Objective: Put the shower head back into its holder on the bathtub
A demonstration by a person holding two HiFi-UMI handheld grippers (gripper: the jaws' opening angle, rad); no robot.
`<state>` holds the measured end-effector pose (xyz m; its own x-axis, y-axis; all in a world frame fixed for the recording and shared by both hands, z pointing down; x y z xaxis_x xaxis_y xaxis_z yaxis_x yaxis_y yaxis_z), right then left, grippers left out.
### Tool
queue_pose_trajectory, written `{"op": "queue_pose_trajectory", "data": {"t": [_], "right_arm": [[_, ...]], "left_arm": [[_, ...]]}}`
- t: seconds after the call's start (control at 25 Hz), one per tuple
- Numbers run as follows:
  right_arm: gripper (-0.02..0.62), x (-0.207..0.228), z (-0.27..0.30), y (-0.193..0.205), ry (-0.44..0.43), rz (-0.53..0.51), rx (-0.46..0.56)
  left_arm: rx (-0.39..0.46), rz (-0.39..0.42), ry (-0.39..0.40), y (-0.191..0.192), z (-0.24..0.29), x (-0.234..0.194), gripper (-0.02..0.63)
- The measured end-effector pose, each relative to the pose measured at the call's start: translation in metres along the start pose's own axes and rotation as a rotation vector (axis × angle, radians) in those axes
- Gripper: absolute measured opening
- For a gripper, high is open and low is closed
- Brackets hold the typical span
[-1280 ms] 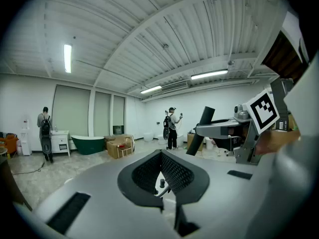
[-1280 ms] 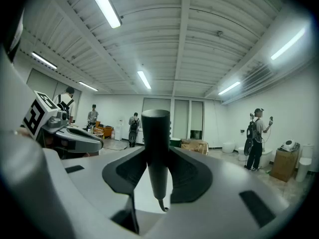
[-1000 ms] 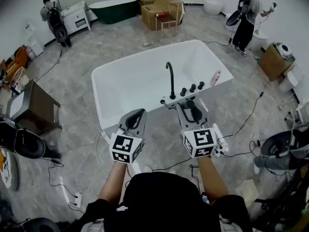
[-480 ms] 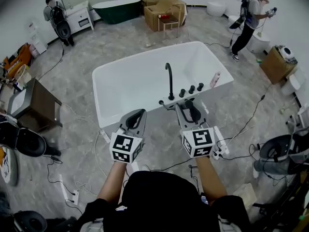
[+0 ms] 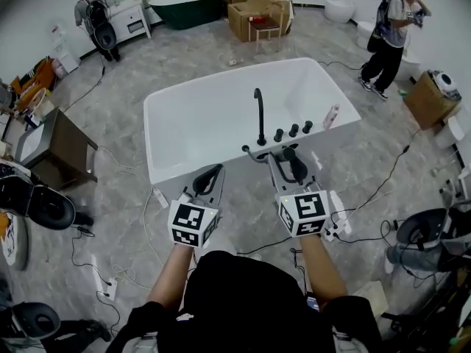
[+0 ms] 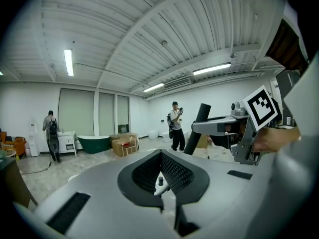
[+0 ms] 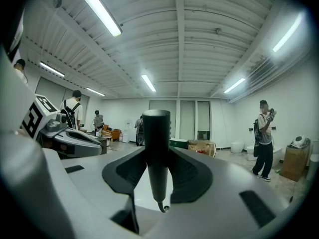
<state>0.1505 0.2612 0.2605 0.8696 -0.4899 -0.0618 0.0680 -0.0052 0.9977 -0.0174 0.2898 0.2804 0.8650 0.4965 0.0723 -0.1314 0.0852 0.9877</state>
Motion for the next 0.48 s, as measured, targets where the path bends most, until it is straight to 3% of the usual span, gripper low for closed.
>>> {"op": "queue_pose_trajectory", "data": {"t": [0.48], "right_arm": [[0.138,0.007,0.033,0.003,-0.037,0.013,0.001]], "left_arm": [[-0.016,-0.017,-0.029,0.01,0.027,-0.023,0.014]]}}
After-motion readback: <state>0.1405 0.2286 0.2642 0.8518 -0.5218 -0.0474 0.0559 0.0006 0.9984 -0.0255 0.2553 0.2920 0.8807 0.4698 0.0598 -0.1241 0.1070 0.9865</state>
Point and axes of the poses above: the fingertips, and each gripper's own axes: z forward along the fingers, x to its right, y out of its underside, the point moved 3 cm from there along -z, backward along the fingers, and after that the axes turned 2 degrees about x, right-handed, at the moved point
